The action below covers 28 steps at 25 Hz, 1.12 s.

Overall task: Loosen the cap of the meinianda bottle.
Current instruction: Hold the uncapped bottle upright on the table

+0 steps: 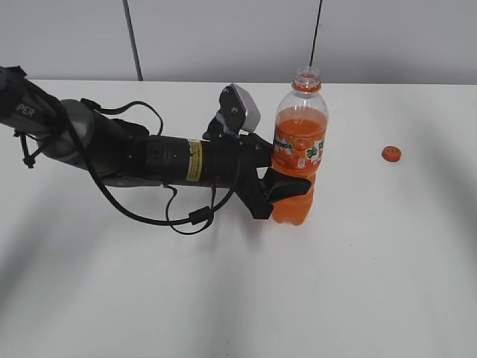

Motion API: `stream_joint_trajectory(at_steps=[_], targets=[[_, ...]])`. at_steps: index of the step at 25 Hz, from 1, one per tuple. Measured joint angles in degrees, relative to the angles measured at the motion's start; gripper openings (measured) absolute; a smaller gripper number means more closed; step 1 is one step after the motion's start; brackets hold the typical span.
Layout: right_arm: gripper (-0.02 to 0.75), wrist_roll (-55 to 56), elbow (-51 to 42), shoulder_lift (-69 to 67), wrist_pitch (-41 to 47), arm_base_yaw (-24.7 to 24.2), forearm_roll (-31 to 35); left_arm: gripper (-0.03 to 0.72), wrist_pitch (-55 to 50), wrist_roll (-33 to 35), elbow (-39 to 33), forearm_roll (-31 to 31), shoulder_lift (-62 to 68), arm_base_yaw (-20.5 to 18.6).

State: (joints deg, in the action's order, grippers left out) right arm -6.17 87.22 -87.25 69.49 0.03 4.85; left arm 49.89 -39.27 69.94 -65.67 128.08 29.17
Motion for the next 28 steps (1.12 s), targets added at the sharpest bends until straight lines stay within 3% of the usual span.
stream_joint_trajectory(at_steps=[20, 26, 28], targets=[[0.585, 0.0, -16.0, 22.1, 0.3, 0.0, 0.2, 0.409, 0.0, 0.0, 0.0, 0.0, 0.0, 0.0], [0.585, 0.0, -25.0, 31.6, 0.3, 0.0, 1.0, 0.411, 0.0, 0.0, 0.0, -0.1, 0.0, 0.0], [0.585, 0.0, -27.8, 35.0, 0.4, 0.0, 1.0, 0.483, 0.0, 0.0, 0.0, -0.2, 0.0, 0.0]])
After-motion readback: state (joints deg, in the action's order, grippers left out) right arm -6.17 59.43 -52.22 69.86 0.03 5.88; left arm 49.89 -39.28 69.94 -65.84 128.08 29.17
